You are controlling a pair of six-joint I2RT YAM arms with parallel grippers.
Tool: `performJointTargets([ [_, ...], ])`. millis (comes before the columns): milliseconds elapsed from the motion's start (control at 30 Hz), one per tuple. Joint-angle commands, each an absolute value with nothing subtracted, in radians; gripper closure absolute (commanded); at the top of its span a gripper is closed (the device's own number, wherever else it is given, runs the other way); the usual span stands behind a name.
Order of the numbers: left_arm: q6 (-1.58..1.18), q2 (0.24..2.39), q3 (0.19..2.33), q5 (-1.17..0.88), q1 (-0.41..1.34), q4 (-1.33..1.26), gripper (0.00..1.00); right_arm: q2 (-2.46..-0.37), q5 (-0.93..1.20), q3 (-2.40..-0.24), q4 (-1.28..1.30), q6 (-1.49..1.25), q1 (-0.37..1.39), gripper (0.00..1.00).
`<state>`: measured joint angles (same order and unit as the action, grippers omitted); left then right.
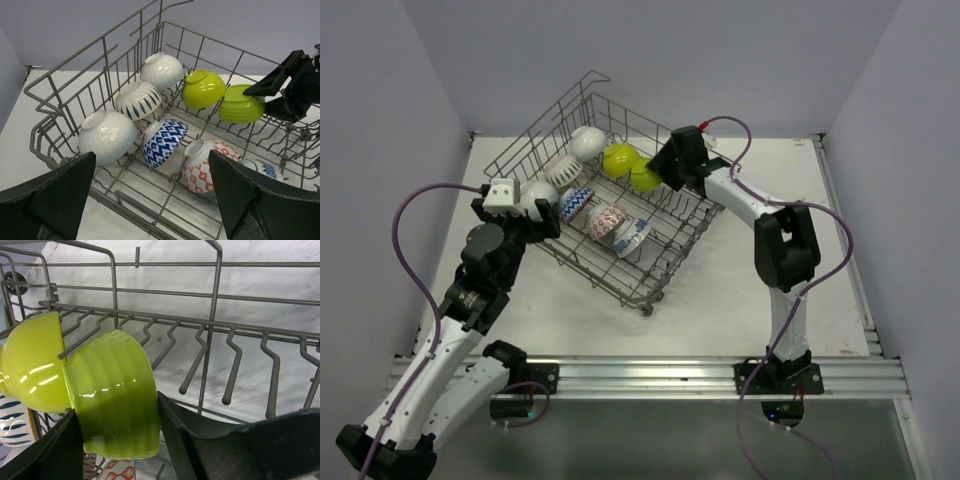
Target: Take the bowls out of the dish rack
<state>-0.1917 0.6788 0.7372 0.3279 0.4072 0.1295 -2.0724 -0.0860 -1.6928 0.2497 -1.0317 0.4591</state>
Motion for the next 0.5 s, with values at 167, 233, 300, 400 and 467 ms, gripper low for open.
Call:
performJointTargets([
  [167, -0.203, 0.680, 0.752, 0.337, 0.413, 0.112, 0.01, -1.950, -0.055, -1.692, 0.213, -1.028, 0.471, 0.62],
  [233, -0.202, 0.680, 0.752, 0.341, 0.413, 0.112, 0.01, -1.937, -0.055, -1.690, 0.221, -1.019, 0.471, 0.62],
  [300, -0.201, 0.683, 0.752, 0.342, 0.413, 0.112, 0.01, -1.908, -0.058, -1.681, 0.225, -1.006, 0.471, 0.62],
  [400, -0.199, 0.681, 0.752, 0.344, 0.413, 0.112, 0.01, -1.888, -0.048, -1.660, 0.230, -0.986, 0.471, 0.62],
  [467, -0.199, 0.683, 0.752, 0.342, 0.413, 0.112, 0.01, -1.862, -0.035, -1.645, 0.232, -0.977, 0.471, 0.62],
])
